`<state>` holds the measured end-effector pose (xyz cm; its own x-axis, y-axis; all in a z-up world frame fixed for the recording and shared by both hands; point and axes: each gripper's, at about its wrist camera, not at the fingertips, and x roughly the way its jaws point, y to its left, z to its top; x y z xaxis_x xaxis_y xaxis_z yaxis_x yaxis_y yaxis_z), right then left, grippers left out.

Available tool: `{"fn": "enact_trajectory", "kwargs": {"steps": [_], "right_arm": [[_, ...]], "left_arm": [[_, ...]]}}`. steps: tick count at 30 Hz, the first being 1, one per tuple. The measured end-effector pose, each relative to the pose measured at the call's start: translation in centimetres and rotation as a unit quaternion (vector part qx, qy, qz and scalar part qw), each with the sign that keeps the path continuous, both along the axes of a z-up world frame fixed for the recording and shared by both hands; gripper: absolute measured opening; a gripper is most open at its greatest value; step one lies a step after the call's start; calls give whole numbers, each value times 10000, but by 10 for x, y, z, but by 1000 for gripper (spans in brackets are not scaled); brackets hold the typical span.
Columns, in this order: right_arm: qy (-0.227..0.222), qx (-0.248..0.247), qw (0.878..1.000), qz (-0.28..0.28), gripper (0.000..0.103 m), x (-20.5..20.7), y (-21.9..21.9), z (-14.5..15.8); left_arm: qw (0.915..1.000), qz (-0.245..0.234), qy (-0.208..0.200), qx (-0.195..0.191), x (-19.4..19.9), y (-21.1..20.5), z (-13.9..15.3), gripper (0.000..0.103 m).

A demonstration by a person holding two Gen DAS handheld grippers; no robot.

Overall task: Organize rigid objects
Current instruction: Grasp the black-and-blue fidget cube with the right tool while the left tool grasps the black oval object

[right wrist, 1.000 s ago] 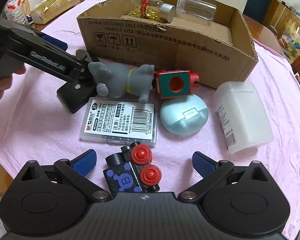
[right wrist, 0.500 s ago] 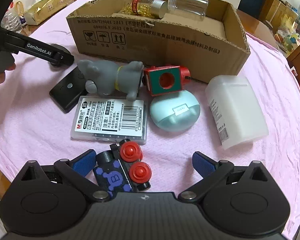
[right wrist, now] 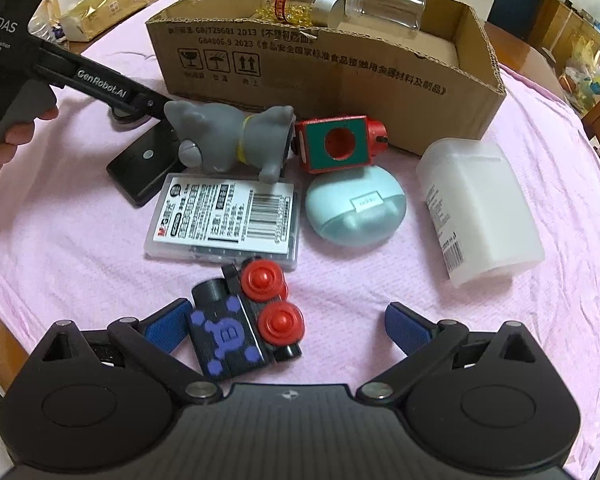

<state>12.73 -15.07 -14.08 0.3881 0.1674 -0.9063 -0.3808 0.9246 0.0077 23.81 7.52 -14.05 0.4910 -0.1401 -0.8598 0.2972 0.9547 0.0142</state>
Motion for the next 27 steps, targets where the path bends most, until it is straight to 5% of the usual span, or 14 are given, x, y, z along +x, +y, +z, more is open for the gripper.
{"fn": "enact_trajectory", "kwargs": {"steps": [8,14,27], "right_arm": [[-81,21,9999,77,103,-12,-7,1],[-125,42,9999,81,103,-13,-6,3],[-204,77,9998,26,103,-15,-8,3]], "left_arm": [[9993,-192,317,14,-19,6,4,102],[9999,-68,60,142,-10,13,7,102],[9983,-567,-133,-18,-5,17,0,101]]}}
